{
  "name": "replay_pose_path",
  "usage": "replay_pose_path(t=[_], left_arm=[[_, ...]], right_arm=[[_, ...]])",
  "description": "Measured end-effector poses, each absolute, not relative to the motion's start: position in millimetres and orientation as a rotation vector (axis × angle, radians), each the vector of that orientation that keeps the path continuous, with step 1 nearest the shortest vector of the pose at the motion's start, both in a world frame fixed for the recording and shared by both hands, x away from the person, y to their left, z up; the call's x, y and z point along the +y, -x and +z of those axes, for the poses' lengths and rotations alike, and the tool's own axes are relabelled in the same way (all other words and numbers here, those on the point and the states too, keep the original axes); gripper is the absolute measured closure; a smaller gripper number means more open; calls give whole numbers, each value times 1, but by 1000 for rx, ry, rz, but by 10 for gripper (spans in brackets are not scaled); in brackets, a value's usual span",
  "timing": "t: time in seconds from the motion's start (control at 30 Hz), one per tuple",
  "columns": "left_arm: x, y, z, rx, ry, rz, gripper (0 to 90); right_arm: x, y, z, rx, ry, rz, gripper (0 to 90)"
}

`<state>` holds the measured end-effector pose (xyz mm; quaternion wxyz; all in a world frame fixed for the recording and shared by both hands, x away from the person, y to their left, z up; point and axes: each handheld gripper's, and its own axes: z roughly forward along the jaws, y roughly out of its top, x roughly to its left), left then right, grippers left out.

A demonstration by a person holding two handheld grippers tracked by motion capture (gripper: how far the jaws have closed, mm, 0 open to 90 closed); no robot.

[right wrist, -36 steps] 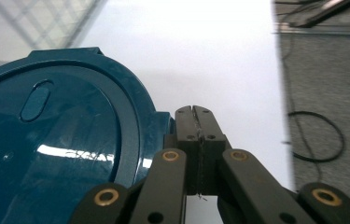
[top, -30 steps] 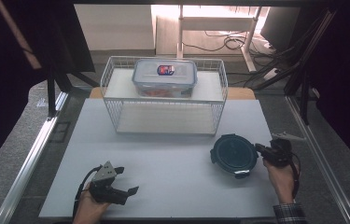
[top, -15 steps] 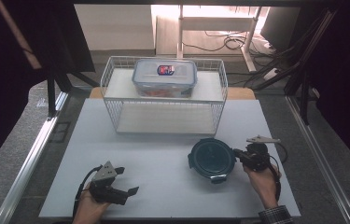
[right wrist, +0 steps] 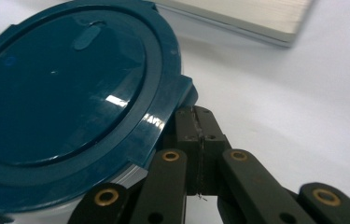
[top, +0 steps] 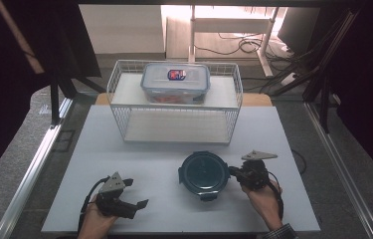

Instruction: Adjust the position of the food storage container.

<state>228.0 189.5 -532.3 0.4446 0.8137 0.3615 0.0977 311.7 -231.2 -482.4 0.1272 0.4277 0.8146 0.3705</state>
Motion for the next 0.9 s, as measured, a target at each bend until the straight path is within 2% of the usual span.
replay_pose_path(t=[0.47, 0.77, 0.83, 0.9], left_arm=[[190, -228, -533, 900, -2017, 233, 66], [191, -227, -532, 904, -2022, 227, 66], [193, -227, -531, 914, -2018, 224, 66], [194, -227, -531, 918, -2014, 218, 66]], right_arm=[[-181, -290, -484, 2506, -1107, 1145, 898], [-172, -291, -484, 2516, -1023, 1121, 891], [-174, -287, -481, 2479, -964, 1090, 818], [-177, -285, -481, 2468, -954, 1086, 788]])
